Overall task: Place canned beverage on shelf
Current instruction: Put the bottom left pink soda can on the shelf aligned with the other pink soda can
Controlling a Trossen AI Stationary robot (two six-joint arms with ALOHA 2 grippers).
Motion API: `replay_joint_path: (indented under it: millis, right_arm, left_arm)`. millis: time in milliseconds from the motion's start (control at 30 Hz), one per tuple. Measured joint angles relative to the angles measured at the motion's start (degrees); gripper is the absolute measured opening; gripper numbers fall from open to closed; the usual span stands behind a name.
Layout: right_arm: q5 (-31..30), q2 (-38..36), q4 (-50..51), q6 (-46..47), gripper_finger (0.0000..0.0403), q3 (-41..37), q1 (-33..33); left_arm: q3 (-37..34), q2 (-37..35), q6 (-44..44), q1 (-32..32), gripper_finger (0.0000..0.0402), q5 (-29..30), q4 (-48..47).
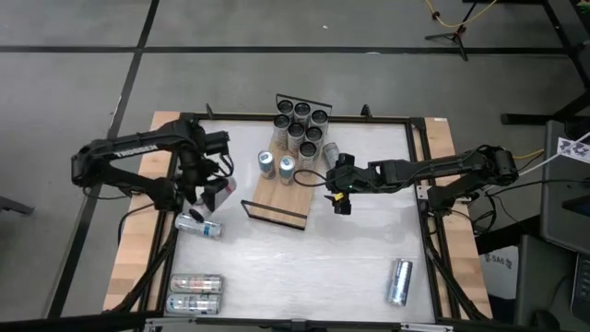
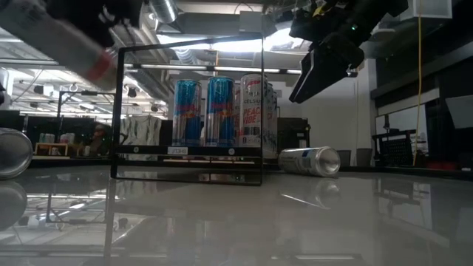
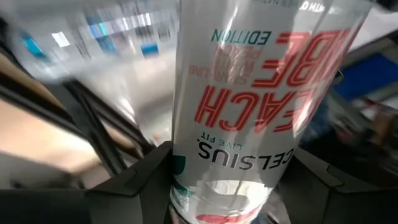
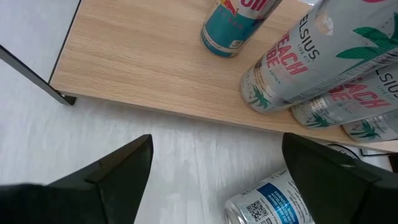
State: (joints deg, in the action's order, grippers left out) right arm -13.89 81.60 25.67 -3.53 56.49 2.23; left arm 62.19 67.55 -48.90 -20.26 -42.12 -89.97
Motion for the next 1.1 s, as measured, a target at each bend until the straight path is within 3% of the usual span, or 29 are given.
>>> replay_joint_path:
  millis: [467, 767, 1100]
  right_arm:
    - [0.0, 0.0, 0.0, 0.0, 0.0351, 0.0, 0.0]
    - [0.0, 0.0, 0.0, 0.0, 0.0351, 0.0, 0.0]
    - [0.0, 0.0, 0.0, 0.0, 0.0351, 0.0, 0.0]
  left_arm:
    - [-25.4, 0.0, -0.6, -6.0, 0.0225, -35.5, 0.0]
    - [-33.7, 0.0, -0.4, -8.9, 0.0225, -38.3, 1.4]
    - [-34.3, 0.0, 2.0, -13.7, 0.0225, -39.6, 1.8]
